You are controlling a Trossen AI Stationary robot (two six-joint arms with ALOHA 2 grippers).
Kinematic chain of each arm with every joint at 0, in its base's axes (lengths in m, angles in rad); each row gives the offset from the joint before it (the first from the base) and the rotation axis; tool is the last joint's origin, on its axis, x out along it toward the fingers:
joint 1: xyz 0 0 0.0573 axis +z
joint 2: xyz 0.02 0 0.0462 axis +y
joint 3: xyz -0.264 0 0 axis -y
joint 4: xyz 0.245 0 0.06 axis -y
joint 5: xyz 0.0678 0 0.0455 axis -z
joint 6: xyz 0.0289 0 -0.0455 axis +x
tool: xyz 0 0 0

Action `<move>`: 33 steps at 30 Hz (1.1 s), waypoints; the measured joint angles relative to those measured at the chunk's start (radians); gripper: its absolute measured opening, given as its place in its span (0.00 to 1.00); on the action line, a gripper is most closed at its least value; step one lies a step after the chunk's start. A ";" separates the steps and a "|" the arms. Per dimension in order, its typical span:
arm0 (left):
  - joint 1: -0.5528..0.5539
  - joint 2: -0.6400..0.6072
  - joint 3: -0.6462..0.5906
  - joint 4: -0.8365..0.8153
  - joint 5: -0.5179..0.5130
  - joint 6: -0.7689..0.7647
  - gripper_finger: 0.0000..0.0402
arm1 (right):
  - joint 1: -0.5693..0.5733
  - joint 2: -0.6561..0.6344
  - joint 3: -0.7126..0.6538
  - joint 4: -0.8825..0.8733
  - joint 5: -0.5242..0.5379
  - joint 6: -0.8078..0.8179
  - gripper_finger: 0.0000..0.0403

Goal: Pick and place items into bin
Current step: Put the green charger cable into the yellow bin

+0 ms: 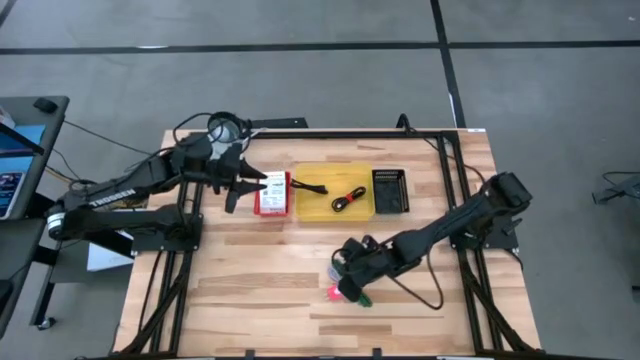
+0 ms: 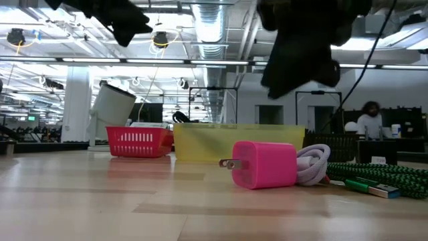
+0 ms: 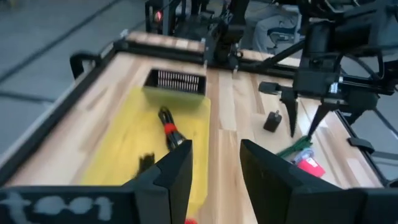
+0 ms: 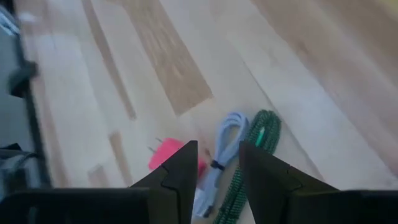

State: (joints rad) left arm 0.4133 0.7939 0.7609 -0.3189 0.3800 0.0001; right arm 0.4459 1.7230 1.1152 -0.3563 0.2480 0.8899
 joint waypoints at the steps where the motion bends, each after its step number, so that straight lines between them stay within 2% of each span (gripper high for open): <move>1: 0.000 0.000 0.000 -0.018 0.000 -0.013 0.31 | -0.004 0.011 0.000 -0.002 -0.008 0.000 0.28; 8: 0.000 0.027 0.000 -0.086 -0.001 -0.048 0.31 | -0.039 0.066 0.001 0.004 -0.064 0.002 0.28; 19: 0.000 0.085 0.000 -0.097 0.000 -0.050 0.31 | -0.106 0.071 0.001 -0.011 -0.070 -0.078 0.28; 29: -0.034 0.092 0.000 -0.087 0.000 -0.047 0.31 | -0.127 0.207 0.004 0.039 -0.156 -0.086 0.28; 33: -0.050 0.092 0.000 -0.085 -0.002 -0.043 0.31 | -0.128 0.221 0.005 0.060 -0.172 -0.082 0.28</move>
State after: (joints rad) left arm 0.3631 0.8856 0.7609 -0.4037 0.3782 -0.0424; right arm 0.3183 1.9445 1.1202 -0.2963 0.0763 0.8076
